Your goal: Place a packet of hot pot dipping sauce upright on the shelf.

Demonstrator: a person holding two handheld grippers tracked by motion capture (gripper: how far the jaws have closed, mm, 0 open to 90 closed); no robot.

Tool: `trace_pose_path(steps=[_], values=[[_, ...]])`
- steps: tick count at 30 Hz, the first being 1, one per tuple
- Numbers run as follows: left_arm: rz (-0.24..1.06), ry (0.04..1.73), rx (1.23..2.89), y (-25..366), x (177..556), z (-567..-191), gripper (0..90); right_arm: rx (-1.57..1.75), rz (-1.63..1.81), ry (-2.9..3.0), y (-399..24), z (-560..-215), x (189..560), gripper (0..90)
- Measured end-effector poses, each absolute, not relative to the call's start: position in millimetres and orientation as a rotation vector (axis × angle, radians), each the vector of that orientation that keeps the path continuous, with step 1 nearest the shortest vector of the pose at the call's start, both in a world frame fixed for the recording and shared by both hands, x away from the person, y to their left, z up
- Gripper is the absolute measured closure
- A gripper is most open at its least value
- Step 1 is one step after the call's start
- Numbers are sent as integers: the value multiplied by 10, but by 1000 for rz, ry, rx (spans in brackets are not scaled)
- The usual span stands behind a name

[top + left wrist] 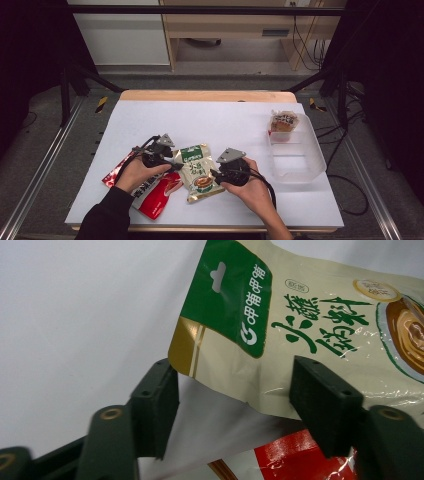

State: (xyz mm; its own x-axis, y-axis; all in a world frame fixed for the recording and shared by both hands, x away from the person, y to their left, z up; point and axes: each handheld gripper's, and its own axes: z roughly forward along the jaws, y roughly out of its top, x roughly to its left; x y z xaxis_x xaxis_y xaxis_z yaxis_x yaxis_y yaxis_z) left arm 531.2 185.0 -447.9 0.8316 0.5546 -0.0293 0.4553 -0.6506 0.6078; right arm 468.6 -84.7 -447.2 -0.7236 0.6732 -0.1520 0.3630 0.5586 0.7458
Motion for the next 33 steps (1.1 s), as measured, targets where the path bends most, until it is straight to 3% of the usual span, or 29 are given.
trace_pose_path(steps=[8,17,33], values=[[186,768,2349,1838,5300,-4456,675,836,999,2370,-847,-4469,4684,396],[177,788,2277,1835,5276,-4456,878,837,996,2370,-847,-4471,4688,393],[211,743,2271,1828,5223,-4365,900,830,997,2370,-843,-4466,4687,354]])
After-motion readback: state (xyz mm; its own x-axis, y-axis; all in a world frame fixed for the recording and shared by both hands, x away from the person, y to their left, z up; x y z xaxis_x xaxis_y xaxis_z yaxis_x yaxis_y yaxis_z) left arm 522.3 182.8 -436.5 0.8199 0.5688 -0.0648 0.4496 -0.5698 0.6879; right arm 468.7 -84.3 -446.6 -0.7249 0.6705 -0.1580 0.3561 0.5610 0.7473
